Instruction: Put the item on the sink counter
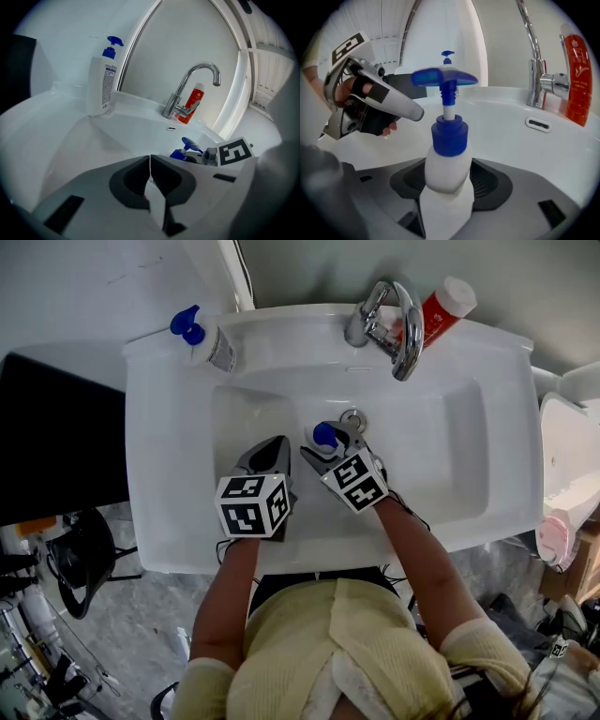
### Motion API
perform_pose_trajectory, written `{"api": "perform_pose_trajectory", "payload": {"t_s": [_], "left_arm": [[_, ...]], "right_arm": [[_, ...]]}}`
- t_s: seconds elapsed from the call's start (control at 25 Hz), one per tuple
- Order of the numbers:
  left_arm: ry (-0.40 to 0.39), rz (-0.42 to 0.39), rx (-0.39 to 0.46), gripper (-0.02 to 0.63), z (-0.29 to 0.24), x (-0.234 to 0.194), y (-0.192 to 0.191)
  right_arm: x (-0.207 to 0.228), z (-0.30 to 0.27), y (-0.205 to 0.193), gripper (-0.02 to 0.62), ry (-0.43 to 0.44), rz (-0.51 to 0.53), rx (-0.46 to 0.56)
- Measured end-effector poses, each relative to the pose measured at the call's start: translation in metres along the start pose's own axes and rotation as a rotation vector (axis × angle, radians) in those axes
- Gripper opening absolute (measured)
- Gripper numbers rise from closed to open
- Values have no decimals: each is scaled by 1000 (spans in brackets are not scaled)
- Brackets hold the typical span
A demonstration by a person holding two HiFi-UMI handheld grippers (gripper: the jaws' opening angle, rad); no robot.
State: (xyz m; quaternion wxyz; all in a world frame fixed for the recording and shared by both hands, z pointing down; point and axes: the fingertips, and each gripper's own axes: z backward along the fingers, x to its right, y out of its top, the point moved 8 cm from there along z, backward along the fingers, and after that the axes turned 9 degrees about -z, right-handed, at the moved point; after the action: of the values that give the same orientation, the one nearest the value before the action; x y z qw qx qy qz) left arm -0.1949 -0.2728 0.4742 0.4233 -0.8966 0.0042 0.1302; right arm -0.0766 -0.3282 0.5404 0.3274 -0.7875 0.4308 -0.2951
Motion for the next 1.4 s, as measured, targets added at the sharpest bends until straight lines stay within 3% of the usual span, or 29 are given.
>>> {"api": "perform_pose_trajectory", "payload": {"t_s": [0.32,1.08,1.4], "left_arm": [[-26,-14,2,40,6,2,0],[-102,-36,-13,40,32,6,16],[-128,-51,-16,40,46,10,26]], "right_arm": [[1,18,-2,258,5,51,-71],[5,66,-1,253,4,-4,-258],[4,92,11,135,-41,-28,-300]]}}
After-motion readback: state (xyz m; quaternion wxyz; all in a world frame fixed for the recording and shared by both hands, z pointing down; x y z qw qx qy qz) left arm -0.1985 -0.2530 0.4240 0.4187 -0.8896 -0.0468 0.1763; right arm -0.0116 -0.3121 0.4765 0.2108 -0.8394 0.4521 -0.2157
